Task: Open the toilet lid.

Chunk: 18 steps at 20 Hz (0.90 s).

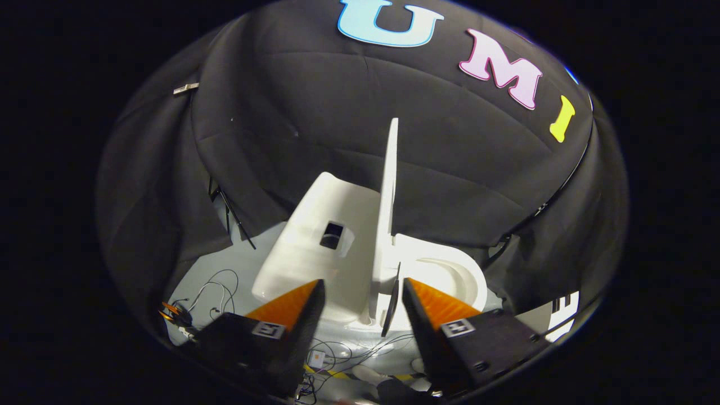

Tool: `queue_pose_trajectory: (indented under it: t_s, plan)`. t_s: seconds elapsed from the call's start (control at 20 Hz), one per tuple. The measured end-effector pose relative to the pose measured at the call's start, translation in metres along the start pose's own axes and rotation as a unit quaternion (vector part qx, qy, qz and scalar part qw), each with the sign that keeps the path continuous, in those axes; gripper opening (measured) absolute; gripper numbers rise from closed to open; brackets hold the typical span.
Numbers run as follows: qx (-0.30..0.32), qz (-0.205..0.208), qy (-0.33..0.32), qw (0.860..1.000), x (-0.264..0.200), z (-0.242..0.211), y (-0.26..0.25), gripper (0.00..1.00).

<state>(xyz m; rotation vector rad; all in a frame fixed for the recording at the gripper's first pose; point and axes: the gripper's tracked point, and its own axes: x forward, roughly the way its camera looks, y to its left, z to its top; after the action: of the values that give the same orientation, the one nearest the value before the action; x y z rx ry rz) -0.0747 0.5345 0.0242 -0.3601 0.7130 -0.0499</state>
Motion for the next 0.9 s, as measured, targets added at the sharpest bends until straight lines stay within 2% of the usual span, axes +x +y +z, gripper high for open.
queue_pose_trajectory:
  t_s: [0.05,0.45,0.65,0.9]
  plan:
    - [-0.003,-0.005,-0.007,1.0,0.002,0.0,-0.002,1.0]
    - [0.013,0.03,-0.032,0.999,-0.02,0.025,-0.005,0.99]
    - [0.053,0.067,-0.047,0.995,-0.048,0.052,-0.012,0.99]
    - [0.071,0.096,-0.064,0.991,-0.074,0.076,-0.04,1.0]
